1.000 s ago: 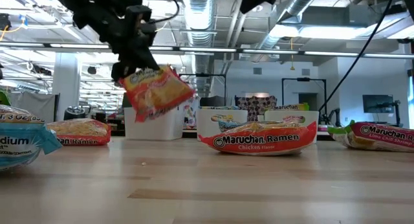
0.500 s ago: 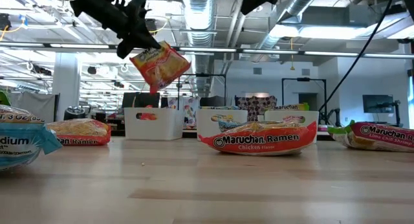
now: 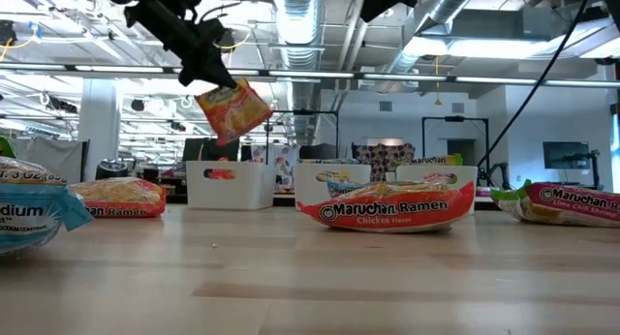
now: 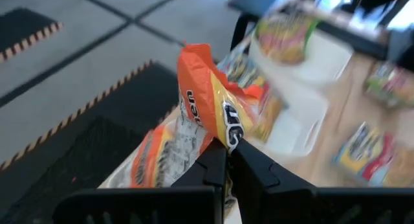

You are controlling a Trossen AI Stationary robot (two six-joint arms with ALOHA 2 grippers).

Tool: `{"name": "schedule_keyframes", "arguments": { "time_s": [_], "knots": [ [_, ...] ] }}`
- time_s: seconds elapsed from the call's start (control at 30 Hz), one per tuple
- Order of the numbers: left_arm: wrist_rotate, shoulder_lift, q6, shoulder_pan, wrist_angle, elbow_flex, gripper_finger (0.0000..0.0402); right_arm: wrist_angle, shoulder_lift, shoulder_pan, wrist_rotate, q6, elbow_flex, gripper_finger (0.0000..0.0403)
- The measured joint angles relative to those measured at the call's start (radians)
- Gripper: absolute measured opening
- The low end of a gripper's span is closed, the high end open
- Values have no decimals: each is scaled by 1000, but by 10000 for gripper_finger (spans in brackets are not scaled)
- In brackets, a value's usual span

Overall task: Sort Maruchan noodles
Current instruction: Put the orange noodle pack into the left white bin

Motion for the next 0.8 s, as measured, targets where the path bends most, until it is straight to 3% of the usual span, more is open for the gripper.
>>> {"name": "schedule_keyframes", "arguments": {
  "time_s": [0.43,0.8],
  "knots": [
    [-15,255,206,24,-103,108,0,7,9,0,2,27,-2,93],
    [-58,363,308,23,-147,110,0,22,8,3,2,53,-1,93]
  ]
}}
